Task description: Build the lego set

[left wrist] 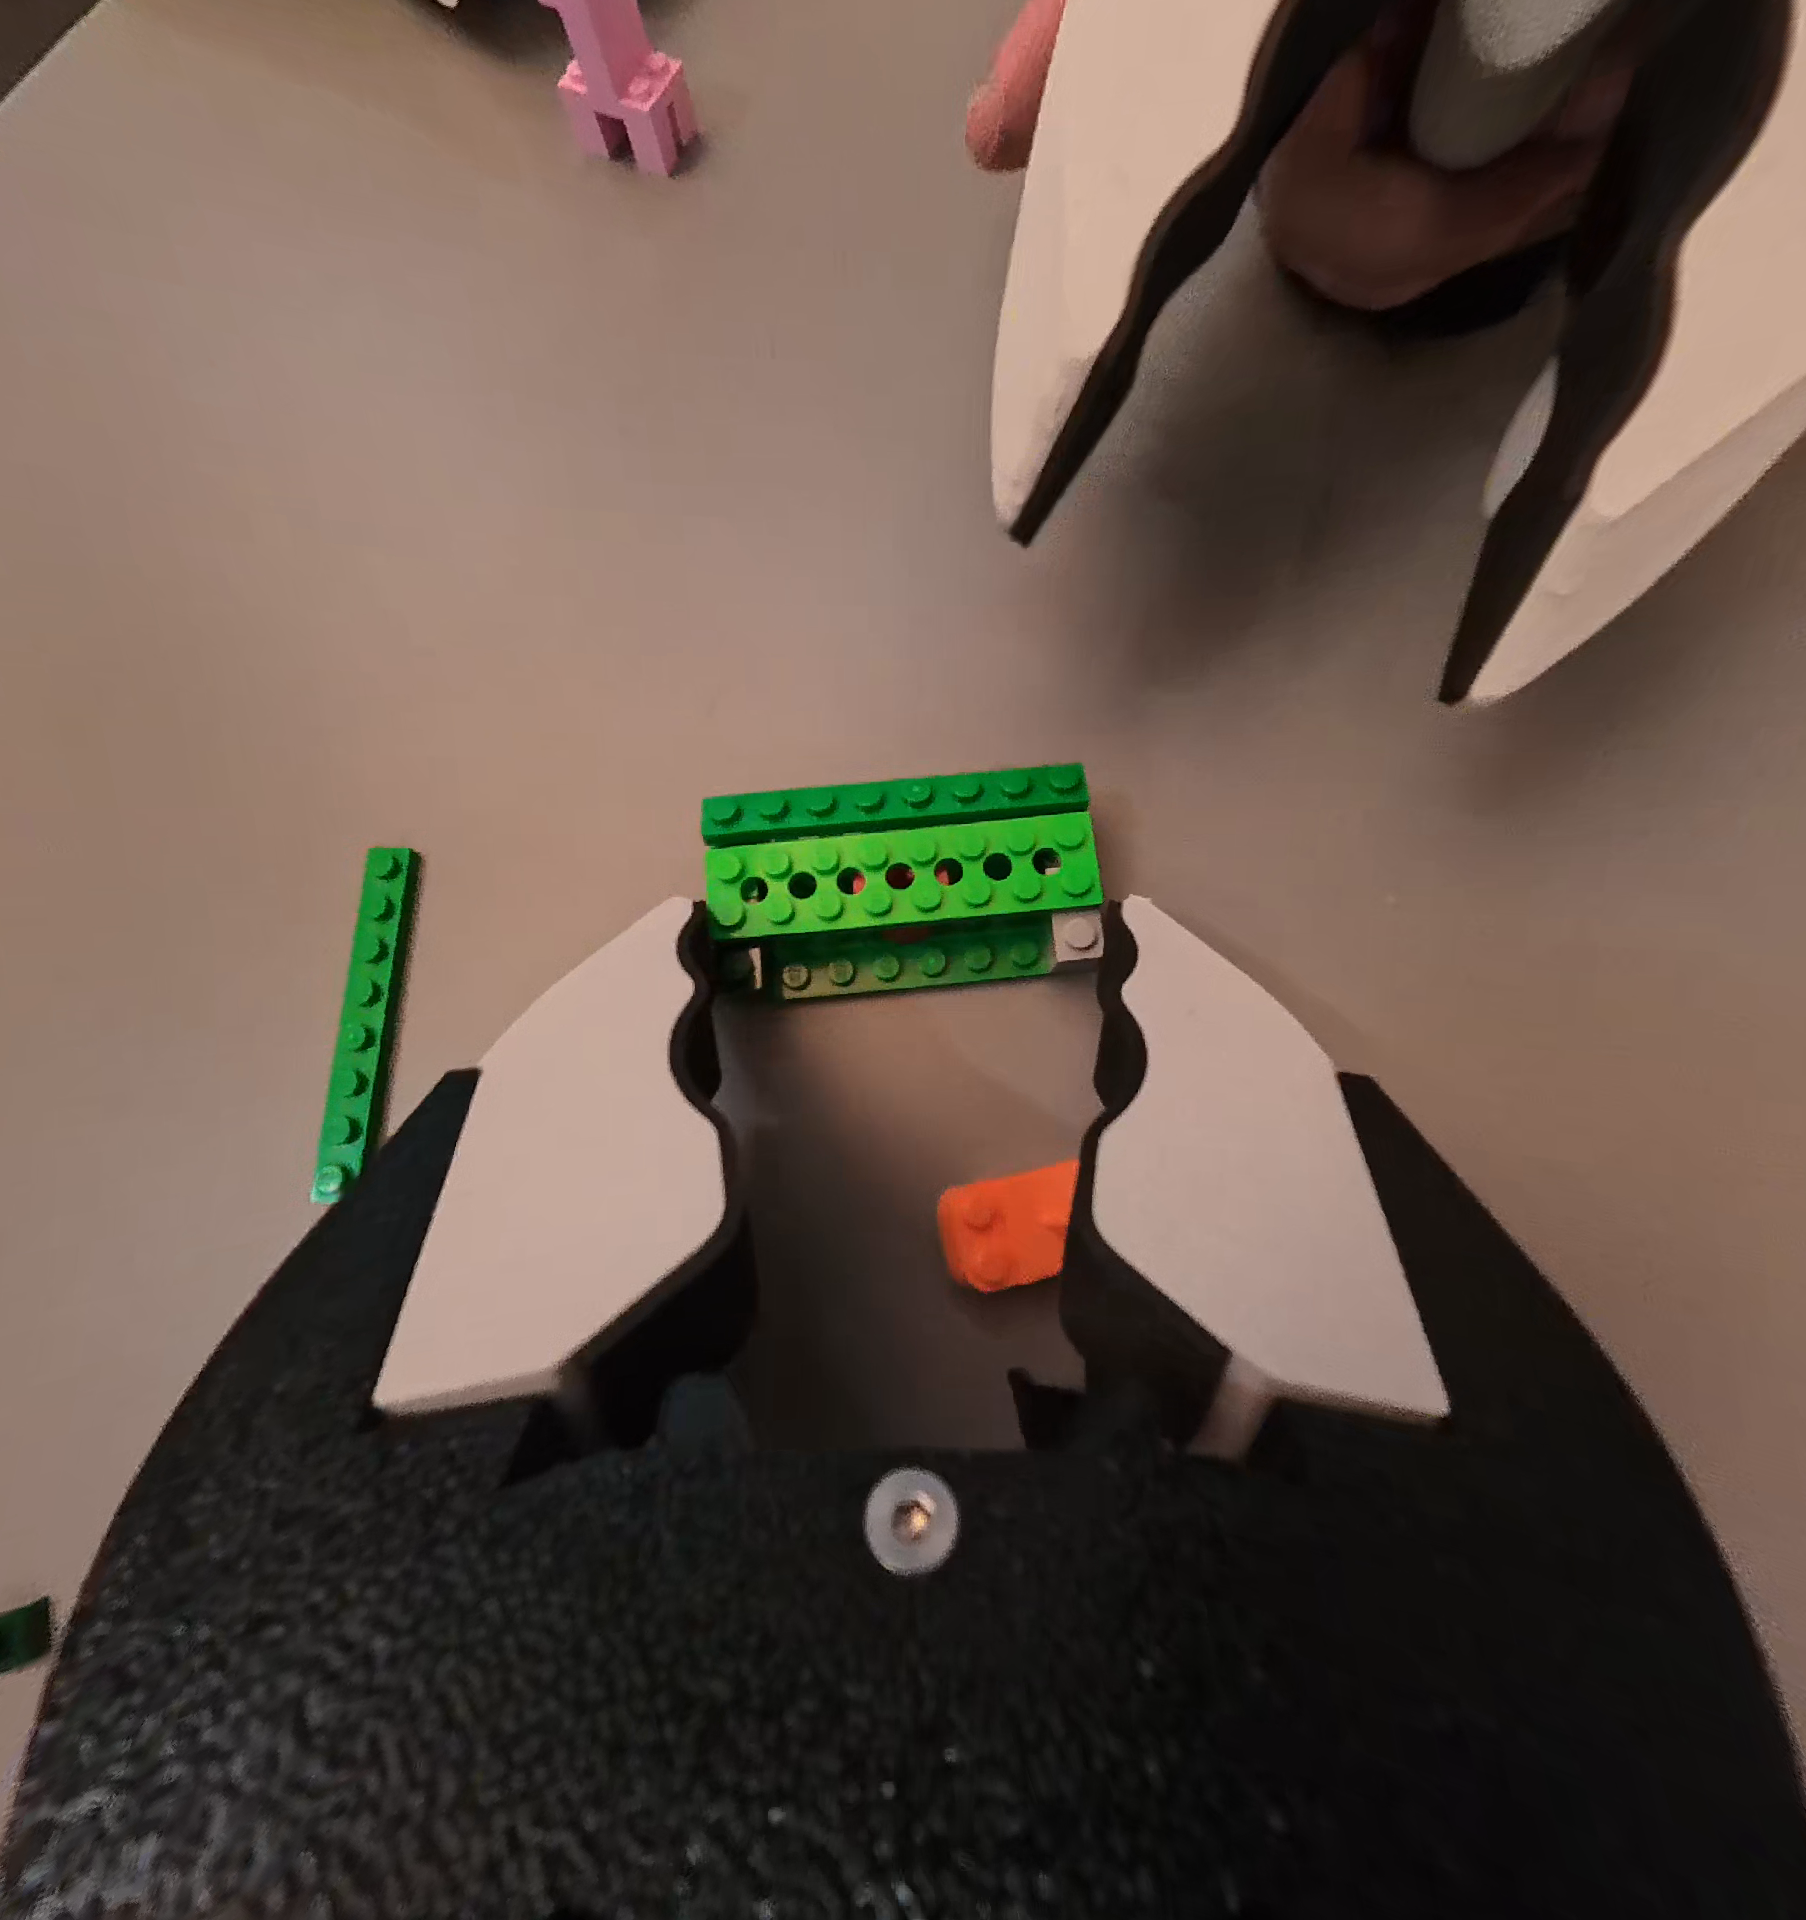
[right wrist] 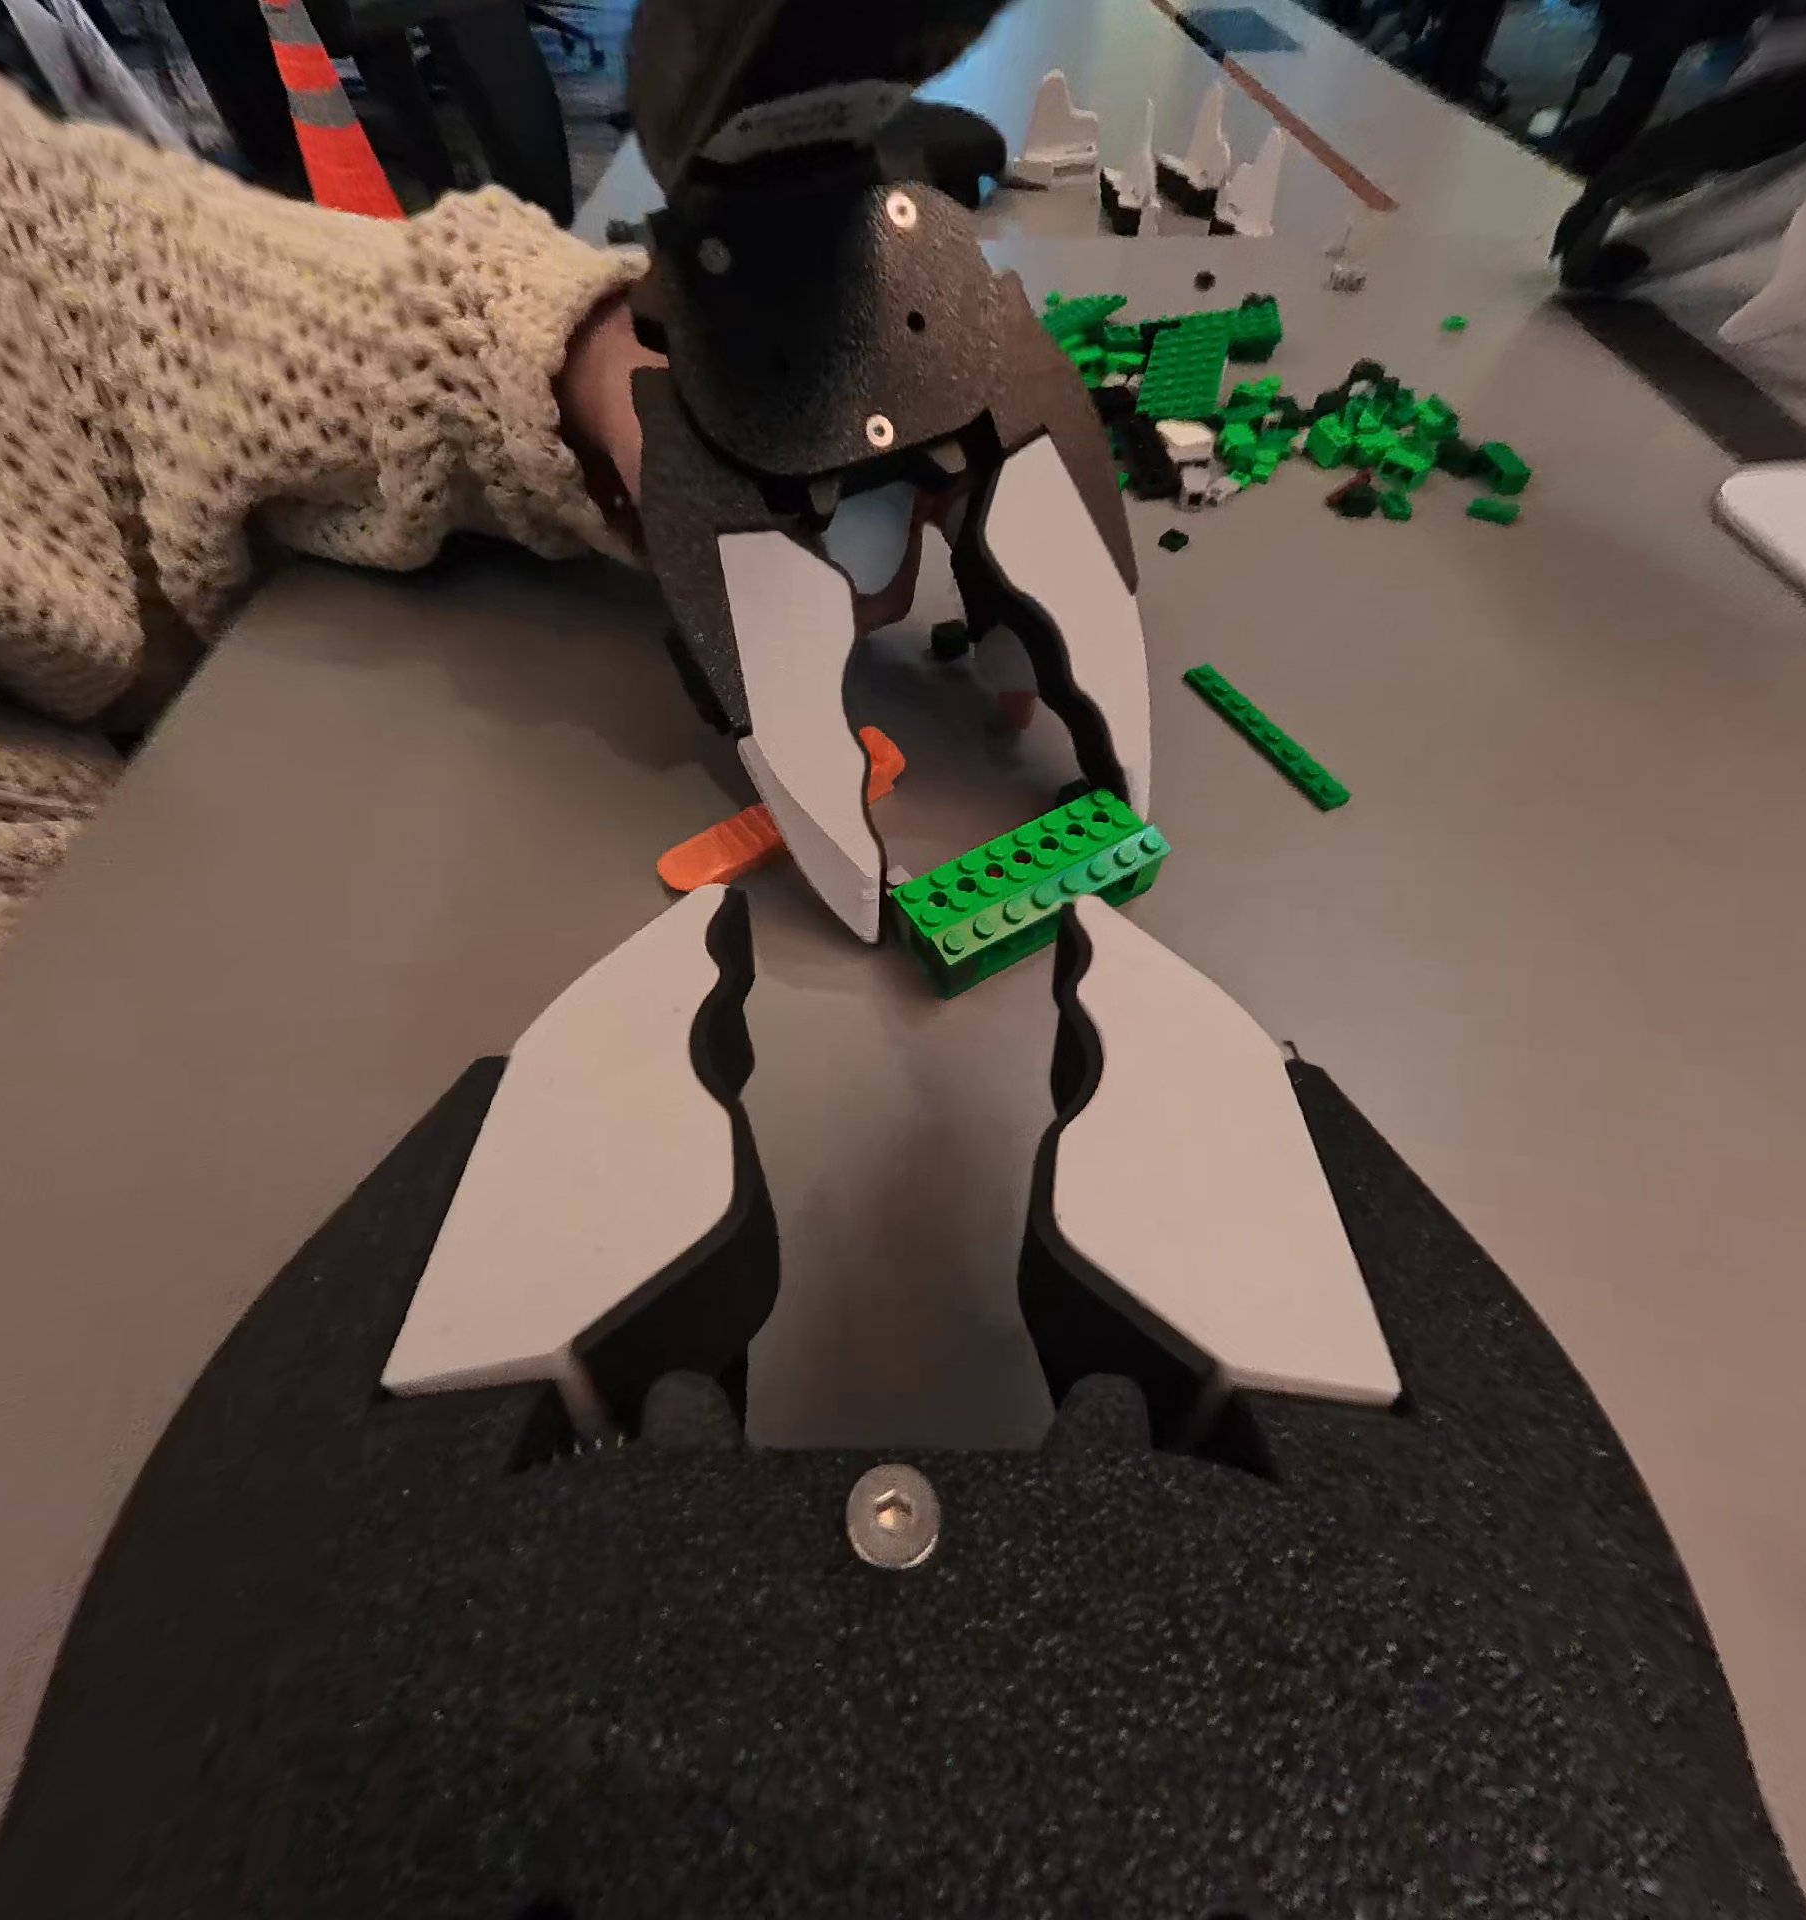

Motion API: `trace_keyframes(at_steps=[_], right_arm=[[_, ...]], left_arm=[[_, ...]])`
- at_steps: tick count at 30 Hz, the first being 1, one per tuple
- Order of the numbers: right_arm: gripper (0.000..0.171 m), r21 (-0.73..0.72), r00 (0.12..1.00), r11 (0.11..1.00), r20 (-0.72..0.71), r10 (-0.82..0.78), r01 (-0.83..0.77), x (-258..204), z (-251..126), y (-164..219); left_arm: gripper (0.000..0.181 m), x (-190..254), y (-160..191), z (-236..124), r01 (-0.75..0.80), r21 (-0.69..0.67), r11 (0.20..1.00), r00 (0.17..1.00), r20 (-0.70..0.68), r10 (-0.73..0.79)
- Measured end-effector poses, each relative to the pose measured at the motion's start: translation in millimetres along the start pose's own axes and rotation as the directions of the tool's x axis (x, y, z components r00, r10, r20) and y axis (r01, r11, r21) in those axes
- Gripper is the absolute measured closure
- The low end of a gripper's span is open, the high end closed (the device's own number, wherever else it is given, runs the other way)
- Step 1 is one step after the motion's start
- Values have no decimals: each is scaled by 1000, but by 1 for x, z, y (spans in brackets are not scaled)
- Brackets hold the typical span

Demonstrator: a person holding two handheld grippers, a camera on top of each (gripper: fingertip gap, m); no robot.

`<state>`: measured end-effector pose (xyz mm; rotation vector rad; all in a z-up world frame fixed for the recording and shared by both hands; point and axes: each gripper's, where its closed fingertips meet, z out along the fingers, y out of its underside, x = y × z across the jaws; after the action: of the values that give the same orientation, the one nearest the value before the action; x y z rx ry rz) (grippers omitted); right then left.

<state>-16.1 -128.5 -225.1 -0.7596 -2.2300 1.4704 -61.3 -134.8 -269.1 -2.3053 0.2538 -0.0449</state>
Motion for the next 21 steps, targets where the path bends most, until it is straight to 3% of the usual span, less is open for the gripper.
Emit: trace_keyframes(at_steps=[4,9,13,16,19,21], right_arm=[[115,-24,959,964,-92,-266,265,3,2,4],[108,-39,890,899,-133,-437,436,0,8,4],[113,-116,664,699,-235,-710,706,-6,12,0],[112,-227,474,548,-310,-825,805,-2,14,-4],[115,-279,379,480,-347,-858,832,1,16,-7],[126,-277,336,454,-383,-861,847,0,14,-14]], left_arm=[[111,0,0,-1,-48,32,998,998,-30,49],[111,4,0,-5,-124,52,991,989,-77,128],[111,14,-7,-15,-116,103,988,976,-172,132],[111,28,-19,-31,-121,168,978,954,-252,161],[111,41,-26,-44,-140,212,967,930,-307,201],[111,46,-27,-48,-148,222,964,923,-321,215]])
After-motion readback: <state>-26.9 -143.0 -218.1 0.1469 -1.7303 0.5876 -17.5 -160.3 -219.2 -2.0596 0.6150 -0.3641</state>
